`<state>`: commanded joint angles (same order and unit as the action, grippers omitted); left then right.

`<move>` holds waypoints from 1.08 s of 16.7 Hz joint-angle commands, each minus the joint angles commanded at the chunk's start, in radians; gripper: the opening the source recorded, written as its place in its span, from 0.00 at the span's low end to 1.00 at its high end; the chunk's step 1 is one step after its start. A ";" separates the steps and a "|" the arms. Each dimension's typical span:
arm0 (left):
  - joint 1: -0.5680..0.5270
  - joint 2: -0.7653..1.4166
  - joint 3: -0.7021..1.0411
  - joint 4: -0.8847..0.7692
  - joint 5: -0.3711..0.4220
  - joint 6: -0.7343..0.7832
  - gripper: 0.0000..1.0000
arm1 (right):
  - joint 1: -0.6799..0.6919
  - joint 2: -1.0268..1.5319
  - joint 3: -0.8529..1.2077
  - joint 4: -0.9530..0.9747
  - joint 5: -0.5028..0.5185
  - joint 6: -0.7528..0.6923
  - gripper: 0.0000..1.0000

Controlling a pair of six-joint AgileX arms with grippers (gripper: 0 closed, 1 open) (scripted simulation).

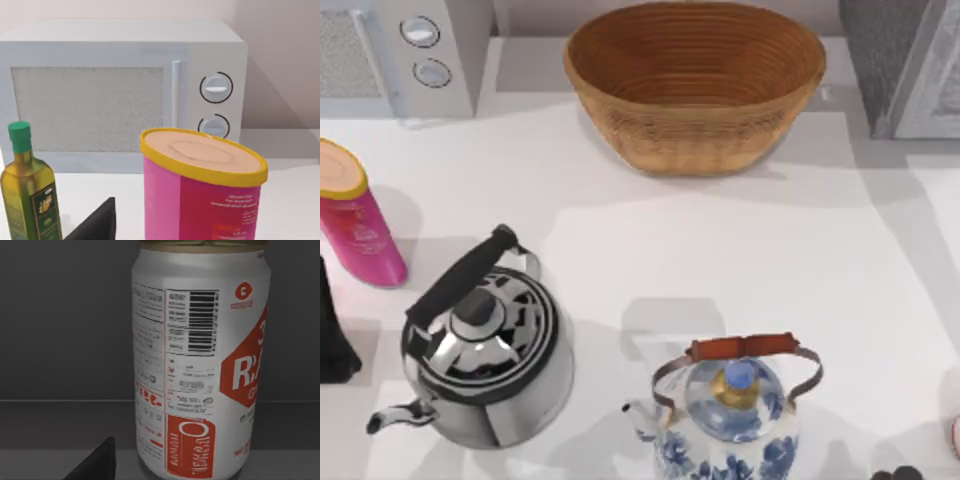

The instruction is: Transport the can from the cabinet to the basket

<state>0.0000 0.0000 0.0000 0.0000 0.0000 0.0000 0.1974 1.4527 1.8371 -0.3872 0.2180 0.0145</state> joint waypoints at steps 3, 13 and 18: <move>0.000 0.000 0.000 0.000 0.000 0.000 1.00 | 0.012 0.093 0.067 0.023 0.013 0.000 1.00; 0.000 0.000 0.000 0.000 0.000 0.000 1.00 | 0.007 0.179 0.162 0.026 0.012 0.001 1.00; 0.000 0.000 0.000 0.000 0.000 0.000 1.00 | -0.014 0.328 0.337 0.000 -0.007 0.000 1.00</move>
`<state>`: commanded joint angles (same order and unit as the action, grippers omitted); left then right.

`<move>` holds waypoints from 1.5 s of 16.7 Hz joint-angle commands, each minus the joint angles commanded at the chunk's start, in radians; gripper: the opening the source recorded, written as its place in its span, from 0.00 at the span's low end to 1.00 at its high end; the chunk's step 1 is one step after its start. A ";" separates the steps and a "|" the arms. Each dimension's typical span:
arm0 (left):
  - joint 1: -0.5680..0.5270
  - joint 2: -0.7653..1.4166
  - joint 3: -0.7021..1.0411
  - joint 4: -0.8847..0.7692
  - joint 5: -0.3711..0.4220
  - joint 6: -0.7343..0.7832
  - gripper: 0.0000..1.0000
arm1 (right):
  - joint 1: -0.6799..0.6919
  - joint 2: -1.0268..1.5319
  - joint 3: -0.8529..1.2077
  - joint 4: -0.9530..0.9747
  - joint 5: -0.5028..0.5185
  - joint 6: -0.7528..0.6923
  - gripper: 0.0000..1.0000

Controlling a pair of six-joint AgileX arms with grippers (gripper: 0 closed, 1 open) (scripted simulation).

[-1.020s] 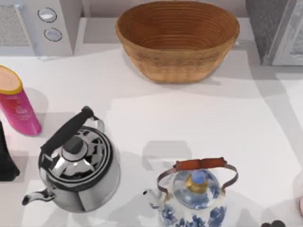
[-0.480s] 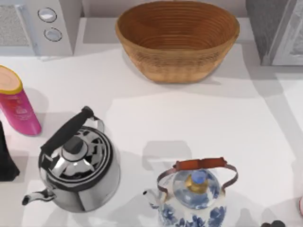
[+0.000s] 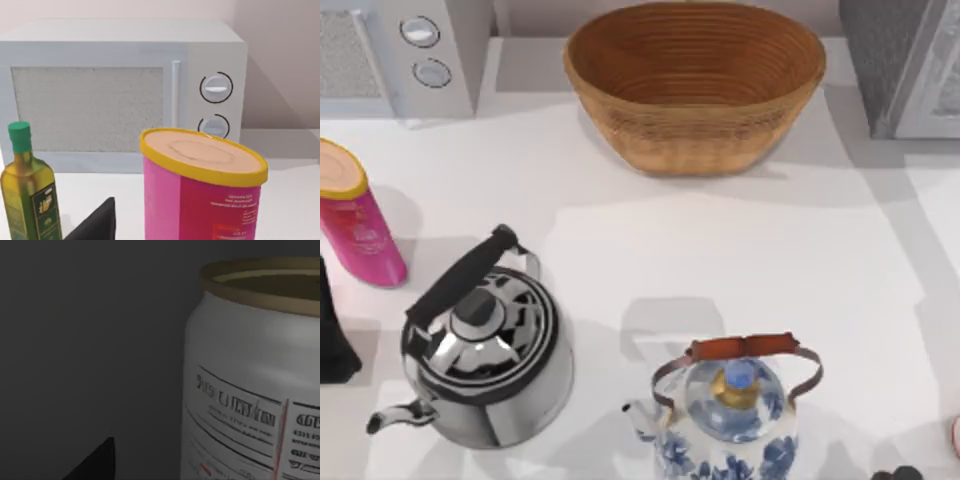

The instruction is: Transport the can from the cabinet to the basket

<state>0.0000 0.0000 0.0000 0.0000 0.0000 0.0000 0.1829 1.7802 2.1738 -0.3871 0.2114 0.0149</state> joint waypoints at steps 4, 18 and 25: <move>0.000 0.000 0.000 0.000 0.000 0.000 1.00 | -0.008 0.047 0.055 -0.008 -0.007 0.000 1.00; 0.000 0.000 0.000 0.000 0.000 0.000 1.00 | -0.008 0.047 0.055 -0.008 -0.007 0.000 0.17; 0.000 0.000 0.000 0.000 0.000 0.000 1.00 | -0.008 0.047 0.055 -0.008 -0.007 0.000 0.00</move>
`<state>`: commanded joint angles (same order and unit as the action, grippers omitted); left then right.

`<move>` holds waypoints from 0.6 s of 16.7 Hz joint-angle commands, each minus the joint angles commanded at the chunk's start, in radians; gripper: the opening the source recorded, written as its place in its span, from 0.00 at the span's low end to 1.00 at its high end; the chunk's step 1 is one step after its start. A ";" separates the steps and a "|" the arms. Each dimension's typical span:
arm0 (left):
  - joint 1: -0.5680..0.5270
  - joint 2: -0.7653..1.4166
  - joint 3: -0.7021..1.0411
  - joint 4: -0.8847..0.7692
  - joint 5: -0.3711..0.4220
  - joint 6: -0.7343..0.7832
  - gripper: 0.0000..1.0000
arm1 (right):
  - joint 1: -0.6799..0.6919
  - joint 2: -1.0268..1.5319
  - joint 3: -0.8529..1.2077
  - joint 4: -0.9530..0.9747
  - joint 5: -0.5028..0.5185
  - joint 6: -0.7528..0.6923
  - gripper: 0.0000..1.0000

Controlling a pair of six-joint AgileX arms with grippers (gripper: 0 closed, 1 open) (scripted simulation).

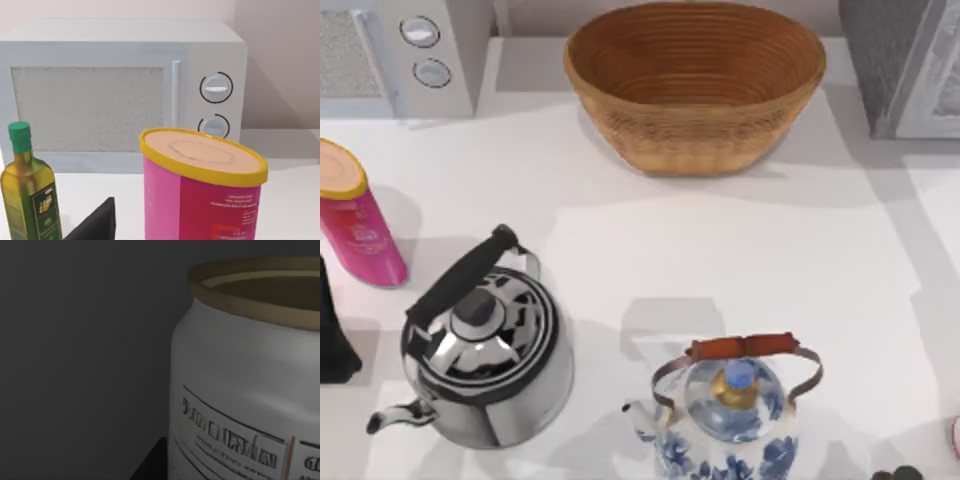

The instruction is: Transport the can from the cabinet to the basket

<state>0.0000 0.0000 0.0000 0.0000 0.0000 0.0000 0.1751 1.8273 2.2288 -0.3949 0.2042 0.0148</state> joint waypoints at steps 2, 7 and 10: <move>0.000 0.000 0.000 0.000 0.000 0.000 1.00 | 0.000 0.000 0.000 0.000 0.000 0.000 0.00; 0.000 0.000 0.000 0.000 0.000 0.000 1.00 | 0.016 -0.032 -0.008 -0.022 0.010 0.001 0.00; 0.000 0.000 0.000 0.000 0.000 0.000 1.00 | 0.052 -0.120 -0.034 -0.089 0.046 0.000 0.00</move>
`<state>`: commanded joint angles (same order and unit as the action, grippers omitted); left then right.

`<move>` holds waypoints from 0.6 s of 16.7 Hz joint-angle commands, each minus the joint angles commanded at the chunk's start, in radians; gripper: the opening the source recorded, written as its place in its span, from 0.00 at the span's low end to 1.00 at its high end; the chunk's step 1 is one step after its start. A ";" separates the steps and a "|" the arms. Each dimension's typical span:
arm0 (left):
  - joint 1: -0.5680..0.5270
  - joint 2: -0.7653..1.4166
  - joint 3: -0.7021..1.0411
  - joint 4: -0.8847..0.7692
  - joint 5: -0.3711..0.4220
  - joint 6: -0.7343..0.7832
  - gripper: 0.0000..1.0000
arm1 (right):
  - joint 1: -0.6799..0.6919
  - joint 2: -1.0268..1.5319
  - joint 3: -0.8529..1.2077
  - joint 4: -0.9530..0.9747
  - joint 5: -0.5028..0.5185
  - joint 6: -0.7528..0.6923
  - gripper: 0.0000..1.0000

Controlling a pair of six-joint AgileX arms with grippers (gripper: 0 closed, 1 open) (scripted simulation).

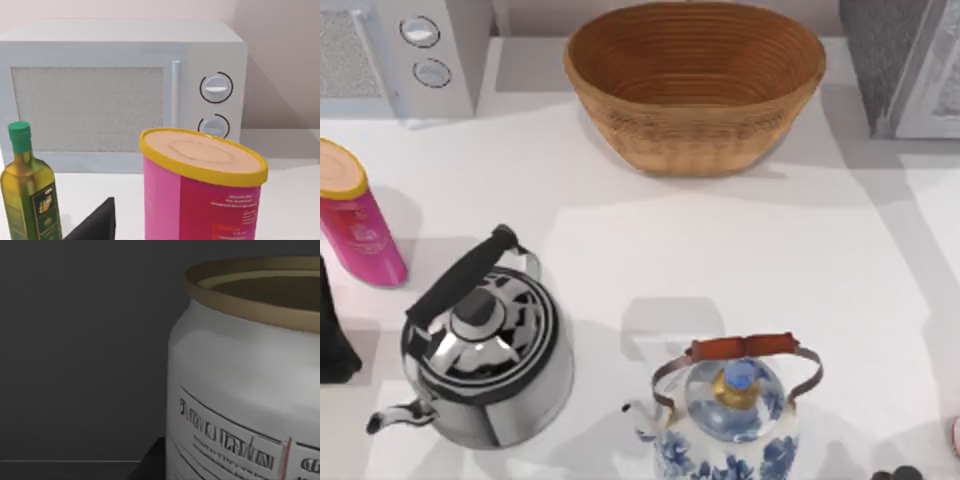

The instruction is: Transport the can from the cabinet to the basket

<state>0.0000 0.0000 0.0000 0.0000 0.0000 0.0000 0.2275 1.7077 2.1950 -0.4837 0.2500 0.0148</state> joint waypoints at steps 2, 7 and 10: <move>0.000 0.000 0.000 0.000 0.000 0.000 1.00 | 0.032 -0.078 -0.022 -0.058 0.031 0.000 0.00; 0.000 0.000 0.000 0.000 0.000 0.000 1.00 | 0.109 -0.267 -0.072 -0.196 0.108 0.000 0.00; 0.000 0.000 0.000 0.000 0.000 0.000 1.00 | 0.131 -0.319 -0.086 -0.233 0.129 0.000 0.00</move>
<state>0.0000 0.0000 0.0000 0.0000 0.0000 0.0000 0.3583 1.3882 2.1095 -0.7170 0.3786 0.0153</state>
